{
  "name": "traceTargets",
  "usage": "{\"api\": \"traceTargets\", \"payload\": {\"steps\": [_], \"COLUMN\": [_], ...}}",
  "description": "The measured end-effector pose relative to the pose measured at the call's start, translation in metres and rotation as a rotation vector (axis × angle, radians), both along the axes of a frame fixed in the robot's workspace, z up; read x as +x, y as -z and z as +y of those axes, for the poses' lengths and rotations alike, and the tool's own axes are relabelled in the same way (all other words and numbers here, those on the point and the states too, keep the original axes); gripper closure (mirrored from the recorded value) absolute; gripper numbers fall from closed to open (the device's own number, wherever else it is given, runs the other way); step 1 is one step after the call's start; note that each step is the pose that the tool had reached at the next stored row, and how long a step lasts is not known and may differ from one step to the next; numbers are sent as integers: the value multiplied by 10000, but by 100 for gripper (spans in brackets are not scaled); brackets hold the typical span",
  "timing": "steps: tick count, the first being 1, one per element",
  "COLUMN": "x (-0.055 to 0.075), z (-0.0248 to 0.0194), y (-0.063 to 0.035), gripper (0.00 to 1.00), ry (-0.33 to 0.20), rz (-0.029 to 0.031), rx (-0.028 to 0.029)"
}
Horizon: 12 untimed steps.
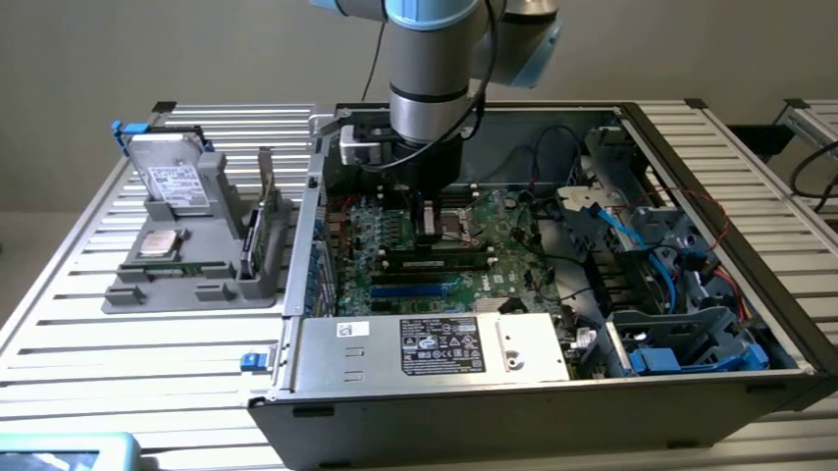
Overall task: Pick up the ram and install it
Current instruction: 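Press down the ram until it locks into place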
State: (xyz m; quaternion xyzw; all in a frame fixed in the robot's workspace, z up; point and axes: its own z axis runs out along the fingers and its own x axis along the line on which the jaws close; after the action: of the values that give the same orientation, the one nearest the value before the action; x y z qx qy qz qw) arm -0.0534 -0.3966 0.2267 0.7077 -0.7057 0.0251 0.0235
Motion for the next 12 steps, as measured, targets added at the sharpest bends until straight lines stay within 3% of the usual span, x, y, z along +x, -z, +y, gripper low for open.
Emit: {"api": "traceTargets", "payload": {"steps": [5,12], "x": [75,231], "z": [-2,-1], "y": [-158,-236], "gripper": [89,89], "ry": [-1,-2], "rz": [0,-1], "rx": [-13,-11]}}
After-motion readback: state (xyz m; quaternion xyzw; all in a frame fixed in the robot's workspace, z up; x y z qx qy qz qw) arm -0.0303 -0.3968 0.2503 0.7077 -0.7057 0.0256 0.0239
